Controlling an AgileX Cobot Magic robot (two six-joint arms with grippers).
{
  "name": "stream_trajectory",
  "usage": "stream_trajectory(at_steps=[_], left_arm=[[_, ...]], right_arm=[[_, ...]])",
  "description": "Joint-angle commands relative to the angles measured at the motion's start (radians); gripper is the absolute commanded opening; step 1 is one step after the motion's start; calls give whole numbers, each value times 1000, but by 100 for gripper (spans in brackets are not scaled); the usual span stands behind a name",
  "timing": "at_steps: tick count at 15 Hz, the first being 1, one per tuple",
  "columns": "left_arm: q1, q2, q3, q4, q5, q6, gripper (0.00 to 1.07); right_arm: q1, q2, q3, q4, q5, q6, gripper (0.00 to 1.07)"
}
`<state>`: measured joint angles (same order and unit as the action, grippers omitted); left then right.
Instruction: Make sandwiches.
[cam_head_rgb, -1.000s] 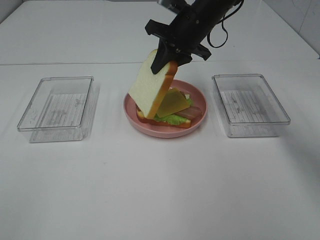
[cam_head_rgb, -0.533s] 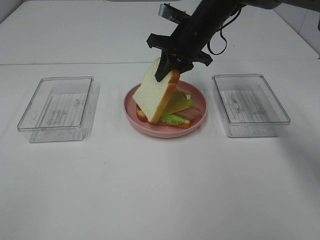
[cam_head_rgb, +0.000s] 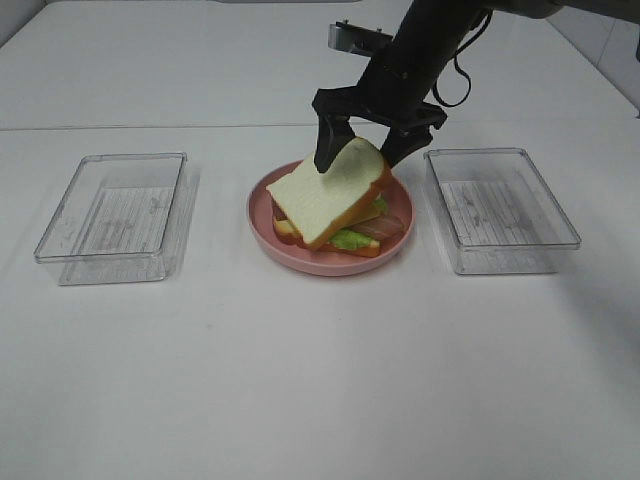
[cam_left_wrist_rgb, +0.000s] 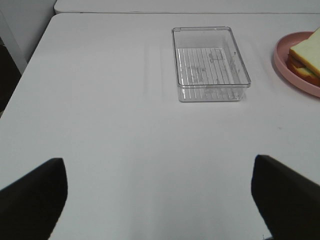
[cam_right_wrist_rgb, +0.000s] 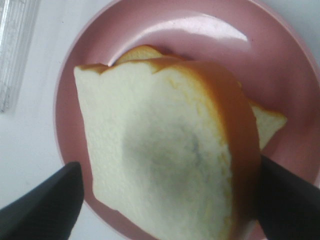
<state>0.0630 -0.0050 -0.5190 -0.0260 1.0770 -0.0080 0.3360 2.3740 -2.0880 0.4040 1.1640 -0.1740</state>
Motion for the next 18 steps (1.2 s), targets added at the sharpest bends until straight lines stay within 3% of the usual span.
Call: stream_trajectory(at_steps=[1,4,7,11,13,14,16,17,18], left_arm=[[0,-17,1,-7,-4,2,91],[0,-17,1,-7,-4,2,91],[0,-17,1,-7,-4,2,91],[0,-17,1,-7,-4,2,91],[0,-17,1,-7,-4,2,91],[0,-17,1,-7,-4,2,91],[0,-17,1,-7,-4,2,91],[0,-17,1,-7,-4,2,91],[0,-17,1,-7,-4,2,91]], right_arm=[[-2,-7,-27,-77,75,-16,91],[-2,-93,-78,-228,127,29,91],[-2,-170,-92,-288,162,44,91],[-2,-384,-80,-336,166,74,91],[-2,-459,-20,-387,166,95,91],[-2,-521,48,-431,166,116,91],[-2,-684,293,-542,166,197,91],[-3,-721,350,-555,164,212,91],[-3,-824,506,-584,151,245,91]])
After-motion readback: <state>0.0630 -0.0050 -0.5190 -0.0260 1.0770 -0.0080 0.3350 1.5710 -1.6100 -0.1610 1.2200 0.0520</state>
